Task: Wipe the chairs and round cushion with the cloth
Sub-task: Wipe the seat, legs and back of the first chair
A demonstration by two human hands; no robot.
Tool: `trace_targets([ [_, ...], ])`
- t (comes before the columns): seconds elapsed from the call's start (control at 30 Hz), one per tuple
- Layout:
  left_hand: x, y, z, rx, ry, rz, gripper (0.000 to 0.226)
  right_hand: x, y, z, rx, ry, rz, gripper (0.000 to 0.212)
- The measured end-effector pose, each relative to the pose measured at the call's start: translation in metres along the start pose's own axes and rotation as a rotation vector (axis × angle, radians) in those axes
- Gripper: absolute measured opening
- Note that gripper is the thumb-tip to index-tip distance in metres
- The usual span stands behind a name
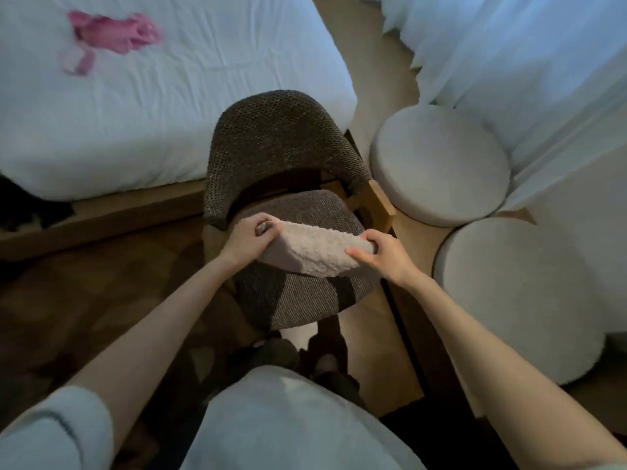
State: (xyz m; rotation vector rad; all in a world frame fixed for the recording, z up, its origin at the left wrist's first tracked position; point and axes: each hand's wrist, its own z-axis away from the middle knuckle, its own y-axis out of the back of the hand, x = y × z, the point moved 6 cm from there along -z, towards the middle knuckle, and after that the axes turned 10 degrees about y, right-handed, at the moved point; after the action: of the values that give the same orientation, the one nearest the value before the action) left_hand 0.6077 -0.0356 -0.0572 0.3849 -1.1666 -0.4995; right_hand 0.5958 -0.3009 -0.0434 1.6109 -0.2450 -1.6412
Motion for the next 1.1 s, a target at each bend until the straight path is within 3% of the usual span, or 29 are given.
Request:
trace_targets([
  [0.17, -0.021, 0.013, 0.016, 0.190, 0.092, 0.098, 0.004, -0.018, -0.006, -0.030, 0.013, 0.068, 0.040, 0.015],
  [0.57, -0.038, 0.049, -0.031, 0.299, 0.140, 0.148, 0.014, -0.043, -0.005, -0.107, 0.100, 0.187, 0.137, 0.006],
  [0.9, -0.016, 0.085, -0.165, 0.481, 0.085, -0.027, 0.015, -0.037, 0.009, -0.254, 0.208, 0.246, 0.238, 0.011],
  [1.1, -0.035, 0.089, -0.251, 0.469, 0.234, -0.139, 0.012, -0.024, 0.004, -0.357, 0.083, 0.352, 0.359, 0.013],
])
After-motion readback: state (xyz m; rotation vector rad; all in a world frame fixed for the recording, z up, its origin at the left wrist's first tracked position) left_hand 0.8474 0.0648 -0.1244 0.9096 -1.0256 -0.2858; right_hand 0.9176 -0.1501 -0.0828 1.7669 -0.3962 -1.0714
